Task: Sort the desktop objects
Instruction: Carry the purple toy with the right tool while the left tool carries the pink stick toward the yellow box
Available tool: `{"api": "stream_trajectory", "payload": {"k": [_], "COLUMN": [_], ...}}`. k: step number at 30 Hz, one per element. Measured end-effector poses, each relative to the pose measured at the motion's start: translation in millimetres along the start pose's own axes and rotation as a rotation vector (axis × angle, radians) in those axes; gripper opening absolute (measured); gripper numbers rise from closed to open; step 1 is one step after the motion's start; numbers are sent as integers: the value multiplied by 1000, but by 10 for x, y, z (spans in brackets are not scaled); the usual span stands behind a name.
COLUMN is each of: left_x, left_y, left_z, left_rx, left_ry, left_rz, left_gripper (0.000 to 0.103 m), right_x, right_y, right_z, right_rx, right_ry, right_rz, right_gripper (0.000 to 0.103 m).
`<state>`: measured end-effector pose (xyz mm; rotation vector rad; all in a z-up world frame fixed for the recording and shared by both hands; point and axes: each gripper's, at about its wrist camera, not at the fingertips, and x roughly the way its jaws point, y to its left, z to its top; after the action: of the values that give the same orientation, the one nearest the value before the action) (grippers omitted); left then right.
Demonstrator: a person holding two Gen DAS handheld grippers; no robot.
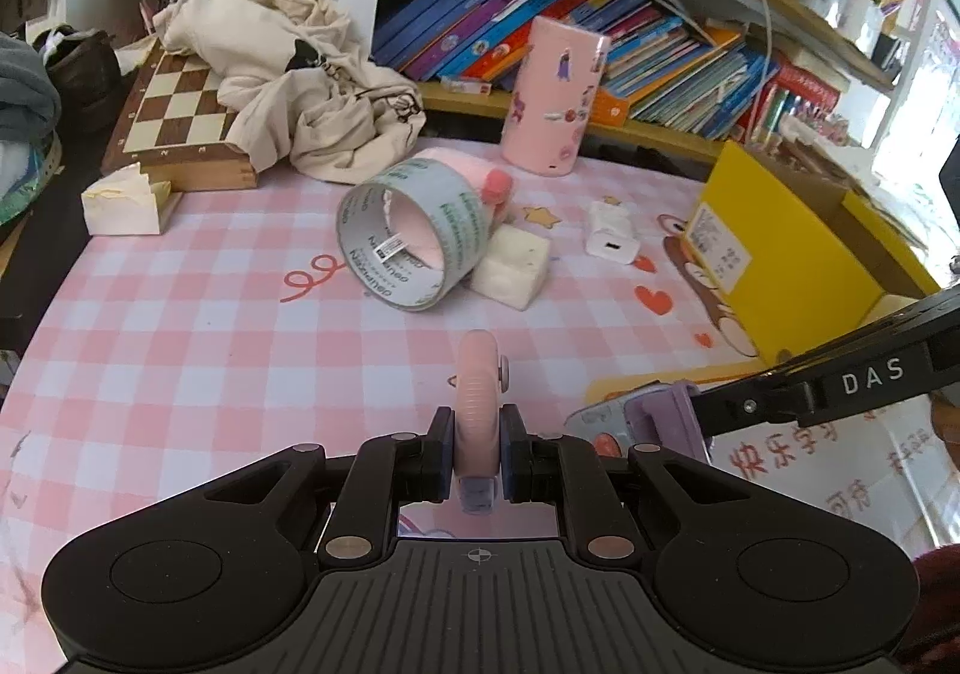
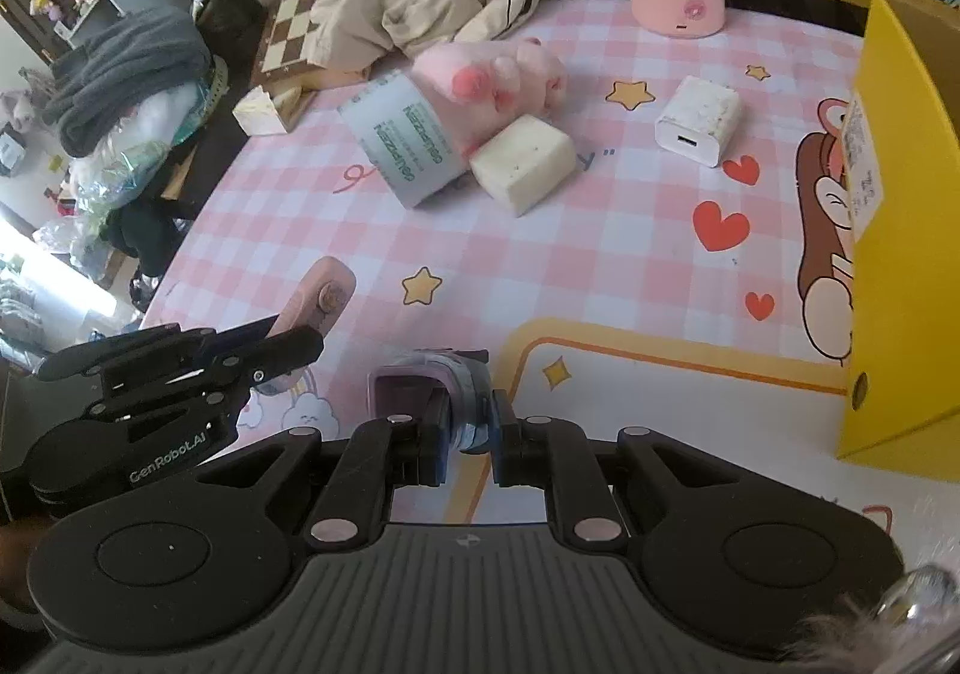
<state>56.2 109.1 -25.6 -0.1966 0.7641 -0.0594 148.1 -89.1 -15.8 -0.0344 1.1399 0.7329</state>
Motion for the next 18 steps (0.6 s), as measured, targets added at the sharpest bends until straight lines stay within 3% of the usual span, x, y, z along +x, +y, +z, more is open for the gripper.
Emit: {"api": "stream_trajectory", "payload": {"k": [12,18], "left_x": [-324,-410], "left_y": [-103,-178], "left_z": [-139,-209], "left_rx": [29,47], "left_ry": [-26,-22], "left_rz": [-64,-132], "left_gripper": [13,13], "right_x": [-265,-363], "right_y": [-1,97], "right_z": [-349,-491], "right_rx": [39,39], "right_ry": [-21,-50], "right_rz": [-64,-91], "right_gripper": [12,12]}}
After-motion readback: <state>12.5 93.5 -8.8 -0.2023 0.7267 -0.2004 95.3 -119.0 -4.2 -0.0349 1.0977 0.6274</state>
